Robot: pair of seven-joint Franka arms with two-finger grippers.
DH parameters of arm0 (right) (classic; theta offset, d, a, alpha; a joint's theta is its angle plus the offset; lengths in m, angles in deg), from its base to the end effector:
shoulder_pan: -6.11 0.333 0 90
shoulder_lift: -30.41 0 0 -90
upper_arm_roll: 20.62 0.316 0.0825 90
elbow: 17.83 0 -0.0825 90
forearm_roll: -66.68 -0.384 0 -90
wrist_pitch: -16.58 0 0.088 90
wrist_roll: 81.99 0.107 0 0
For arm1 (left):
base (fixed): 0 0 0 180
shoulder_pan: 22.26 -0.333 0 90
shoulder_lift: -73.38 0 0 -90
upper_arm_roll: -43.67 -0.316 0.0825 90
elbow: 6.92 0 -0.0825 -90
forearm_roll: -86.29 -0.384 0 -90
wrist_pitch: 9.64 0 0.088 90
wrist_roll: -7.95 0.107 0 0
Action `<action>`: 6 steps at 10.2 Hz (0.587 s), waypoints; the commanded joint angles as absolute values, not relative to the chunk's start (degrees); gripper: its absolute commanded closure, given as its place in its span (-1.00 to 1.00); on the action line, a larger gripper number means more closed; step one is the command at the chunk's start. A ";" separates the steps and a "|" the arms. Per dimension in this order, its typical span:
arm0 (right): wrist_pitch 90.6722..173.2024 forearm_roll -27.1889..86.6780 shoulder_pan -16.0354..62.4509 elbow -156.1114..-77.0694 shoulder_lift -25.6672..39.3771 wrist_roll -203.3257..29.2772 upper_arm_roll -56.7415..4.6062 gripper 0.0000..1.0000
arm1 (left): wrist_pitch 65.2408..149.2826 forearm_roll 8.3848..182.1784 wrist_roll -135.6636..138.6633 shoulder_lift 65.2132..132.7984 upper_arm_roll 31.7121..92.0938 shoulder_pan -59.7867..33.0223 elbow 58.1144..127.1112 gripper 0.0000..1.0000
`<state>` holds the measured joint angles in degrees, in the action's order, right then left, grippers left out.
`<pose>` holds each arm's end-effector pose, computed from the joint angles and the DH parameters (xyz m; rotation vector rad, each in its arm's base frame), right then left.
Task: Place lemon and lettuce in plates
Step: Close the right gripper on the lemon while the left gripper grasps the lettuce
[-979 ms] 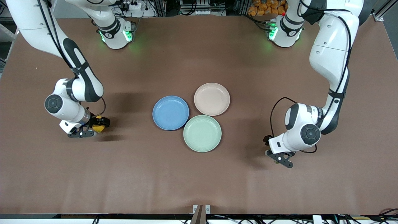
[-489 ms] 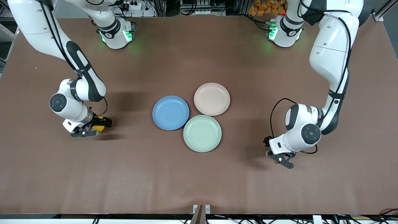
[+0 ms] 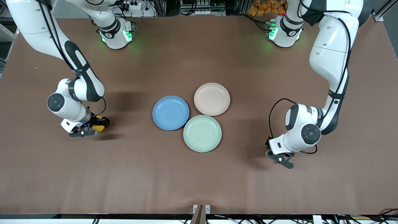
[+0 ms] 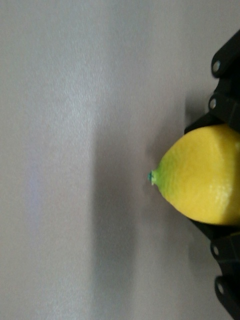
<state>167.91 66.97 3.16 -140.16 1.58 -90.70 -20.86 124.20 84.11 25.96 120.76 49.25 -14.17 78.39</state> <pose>0.5696 -0.0317 0.1667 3.1328 0.1588 0.0039 0.6997 -0.1575 0.1834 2.9837 -0.8367 0.0398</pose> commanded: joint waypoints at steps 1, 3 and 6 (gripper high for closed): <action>168.19 67.91 2.33 -140.88 0.79 -91.66 -20.44 0.02 | 125.01 85.15 26.85 120.58 49.11 -14.35 78.77 1.00; 168.02 67.91 2.51 -140.70 0.79 -91.22 -20.44 0.13 | 124.92 85.15 26.76 120.32 49.11 -14.35 79.12 1.00; 163.92 67.30 2.86 -138.08 0.96 -91.05 -20.27 0.16 | 124.22 84.88 26.76 119.00 48.85 -14.35 79.56 1.00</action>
<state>167.07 66.97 3.14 -139.87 1.43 -90.96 -20.71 124.20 84.11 25.96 120.63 49.20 -14.40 78.38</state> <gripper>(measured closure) 0.423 0.952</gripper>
